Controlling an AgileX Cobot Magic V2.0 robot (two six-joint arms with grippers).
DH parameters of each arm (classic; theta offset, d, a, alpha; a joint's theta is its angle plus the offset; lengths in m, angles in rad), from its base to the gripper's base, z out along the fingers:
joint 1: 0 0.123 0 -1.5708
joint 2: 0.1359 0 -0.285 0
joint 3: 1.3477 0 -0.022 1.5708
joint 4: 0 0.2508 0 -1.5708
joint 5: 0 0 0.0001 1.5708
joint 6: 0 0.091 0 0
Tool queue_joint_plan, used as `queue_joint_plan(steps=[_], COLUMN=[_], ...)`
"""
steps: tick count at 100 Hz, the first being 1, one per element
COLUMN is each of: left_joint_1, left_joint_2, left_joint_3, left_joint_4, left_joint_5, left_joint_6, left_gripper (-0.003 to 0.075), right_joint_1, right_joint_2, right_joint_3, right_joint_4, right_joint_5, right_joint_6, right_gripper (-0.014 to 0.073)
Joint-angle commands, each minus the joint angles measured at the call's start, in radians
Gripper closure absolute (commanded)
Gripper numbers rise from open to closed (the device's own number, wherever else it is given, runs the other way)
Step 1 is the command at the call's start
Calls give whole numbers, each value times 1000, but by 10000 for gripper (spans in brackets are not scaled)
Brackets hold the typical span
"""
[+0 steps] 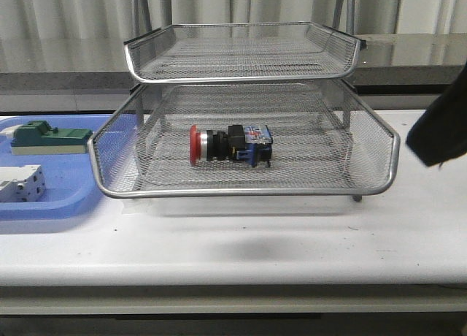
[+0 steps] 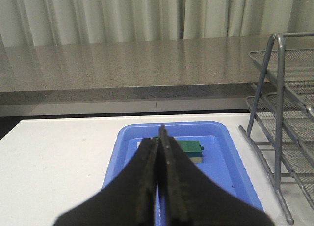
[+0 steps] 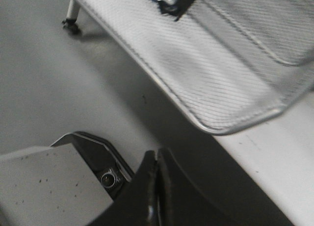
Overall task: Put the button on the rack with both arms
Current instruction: 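Push the middle mesh tray back into the rack with the right gripper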
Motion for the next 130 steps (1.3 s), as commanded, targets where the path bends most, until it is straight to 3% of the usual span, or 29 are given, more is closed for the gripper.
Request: queue_joint_plan(steps=[1, 23, 40, 77, 130], left_joint_1=[4, 4, 4, 4, 4], left_joint_2=[4, 4, 4, 4, 4], left_joint_3=[-26, -26, -26, -26, -26], left_joint_4=[-11, -11, -11, -11, -11], left_joint_5=[-74, -74, -74, -74, -74], left_joint_6=[-8, -8, -8, -8, -8], left_gripper=[740, 740, 740, 740, 740], right_joint_1=[60, 211, 260, 259, 169], right_joint_2=[48, 186, 263, 424, 596], right_joint_3=[-35, -35, -38, -182, -454], right_joint_4=[51, 49, 47, -39, -93], right_joint_5=[-39, -164, -271, -371, -329], right_joint_6=[-62, -76, -98, -98, -97], right_gripper=[664, 664, 664, 664, 664])
